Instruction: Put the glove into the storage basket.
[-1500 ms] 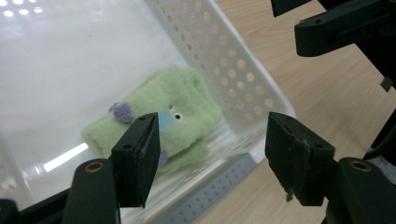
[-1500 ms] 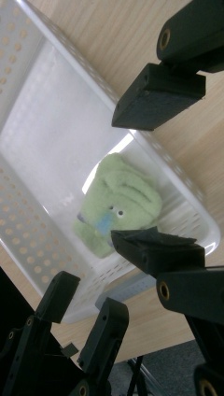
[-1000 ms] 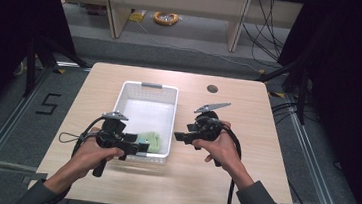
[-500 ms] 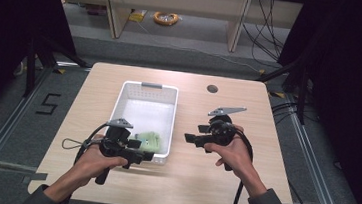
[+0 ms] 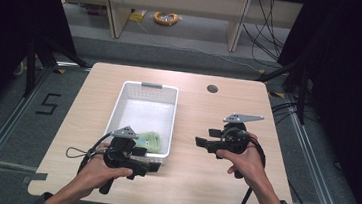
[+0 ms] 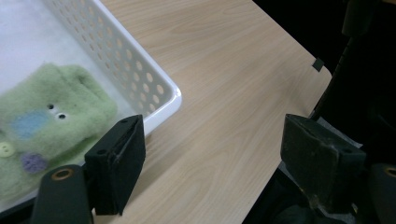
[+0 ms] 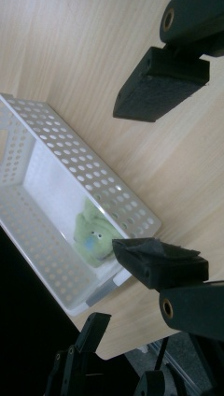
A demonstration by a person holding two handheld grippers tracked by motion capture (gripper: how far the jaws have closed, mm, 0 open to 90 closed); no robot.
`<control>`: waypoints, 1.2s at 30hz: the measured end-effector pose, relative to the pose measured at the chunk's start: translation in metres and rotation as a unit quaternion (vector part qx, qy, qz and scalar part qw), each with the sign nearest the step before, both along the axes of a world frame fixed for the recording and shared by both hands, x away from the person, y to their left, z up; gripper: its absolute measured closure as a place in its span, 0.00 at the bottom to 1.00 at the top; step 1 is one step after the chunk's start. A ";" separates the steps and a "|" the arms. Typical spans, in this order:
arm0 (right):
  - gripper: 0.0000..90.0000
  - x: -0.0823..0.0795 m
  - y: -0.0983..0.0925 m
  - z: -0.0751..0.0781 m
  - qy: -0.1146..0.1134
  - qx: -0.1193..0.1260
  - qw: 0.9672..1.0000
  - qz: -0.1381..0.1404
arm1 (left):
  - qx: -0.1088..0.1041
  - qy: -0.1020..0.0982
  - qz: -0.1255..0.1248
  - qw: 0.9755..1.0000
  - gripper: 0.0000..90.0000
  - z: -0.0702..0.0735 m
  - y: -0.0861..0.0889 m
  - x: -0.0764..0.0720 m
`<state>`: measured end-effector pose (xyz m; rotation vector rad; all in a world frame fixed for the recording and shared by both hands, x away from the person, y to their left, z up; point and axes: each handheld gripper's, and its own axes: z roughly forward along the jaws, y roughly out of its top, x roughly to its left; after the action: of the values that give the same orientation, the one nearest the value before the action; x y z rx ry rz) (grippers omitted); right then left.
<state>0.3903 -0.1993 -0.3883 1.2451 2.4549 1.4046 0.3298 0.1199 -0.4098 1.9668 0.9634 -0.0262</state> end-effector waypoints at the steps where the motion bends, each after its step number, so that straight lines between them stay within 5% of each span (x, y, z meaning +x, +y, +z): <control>1: 0.35 -0.001 -0.002 -0.001 -0.003 0.000 1.000 0.001 | 0.003 -0.002 -0.001 1.000 0.24 0.000 -0.001 -0.002; 14: 0.34 -0.018 -0.023 -0.010 -0.024 0.004 1.000 -0.003 | 0.003 -0.015 -0.014 1.000 0.25 -0.008 -0.009 -0.013; 20: 0.32 -0.029 -0.027 -0.018 -0.003 0.019 1.000 -0.010 | 0.009 -0.033 -0.016 0.999 0.25 -0.012 -0.012 -0.019; 36: 0.30 -0.050 -0.037 -0.039 -0.024 0.017 1.000 -0.001 | 0.000 -0.032 -0.010 0.999 0.25 -0.033 -0.014 -0.030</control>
<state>0.3400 -0.2363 -0.4273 1.2063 2.4071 1.4650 0.2998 0.1056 -0.4423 1.9665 0.9018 0.0246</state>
